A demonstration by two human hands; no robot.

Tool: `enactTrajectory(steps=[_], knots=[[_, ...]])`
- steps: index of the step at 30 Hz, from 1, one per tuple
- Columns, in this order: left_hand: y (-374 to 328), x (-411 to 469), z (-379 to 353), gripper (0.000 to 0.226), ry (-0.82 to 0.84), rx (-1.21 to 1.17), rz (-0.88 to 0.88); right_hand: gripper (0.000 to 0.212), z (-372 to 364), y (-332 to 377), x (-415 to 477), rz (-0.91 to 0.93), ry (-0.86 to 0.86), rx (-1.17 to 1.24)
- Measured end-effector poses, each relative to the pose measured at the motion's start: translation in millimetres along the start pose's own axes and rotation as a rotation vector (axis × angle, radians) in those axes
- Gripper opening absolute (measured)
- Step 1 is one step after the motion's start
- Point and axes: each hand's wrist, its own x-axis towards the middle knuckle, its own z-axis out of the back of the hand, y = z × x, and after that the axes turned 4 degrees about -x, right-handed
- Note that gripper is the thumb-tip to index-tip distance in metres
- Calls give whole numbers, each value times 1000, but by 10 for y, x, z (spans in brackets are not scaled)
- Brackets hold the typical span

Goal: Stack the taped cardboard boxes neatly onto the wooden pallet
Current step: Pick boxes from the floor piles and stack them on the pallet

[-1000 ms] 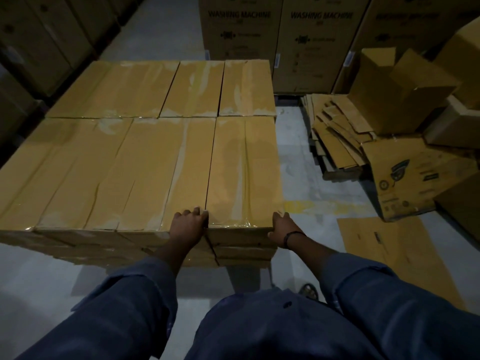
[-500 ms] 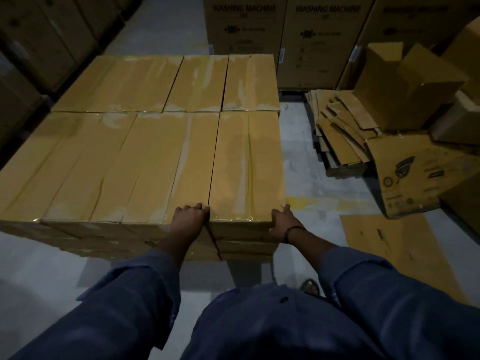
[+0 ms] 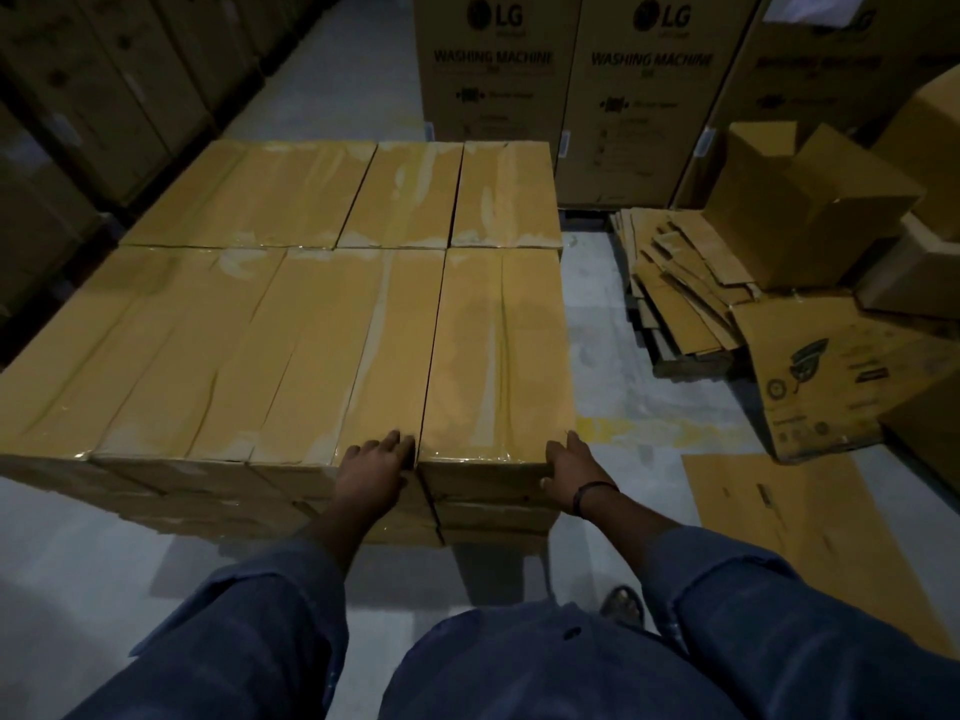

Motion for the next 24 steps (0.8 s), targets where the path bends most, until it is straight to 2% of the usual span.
enactTrajectory(steps=[4,16,24], knots=[[19,-179,-61,83,-19,-52,32,60,-49,67,-84,3,0,-3],[25,-389,-129,86,100,-23,48,69,-142,295,-403,11,44,-13],[2,-416,-47,85,107,-47,43,70,-87,339,-538,-8,39,32]])
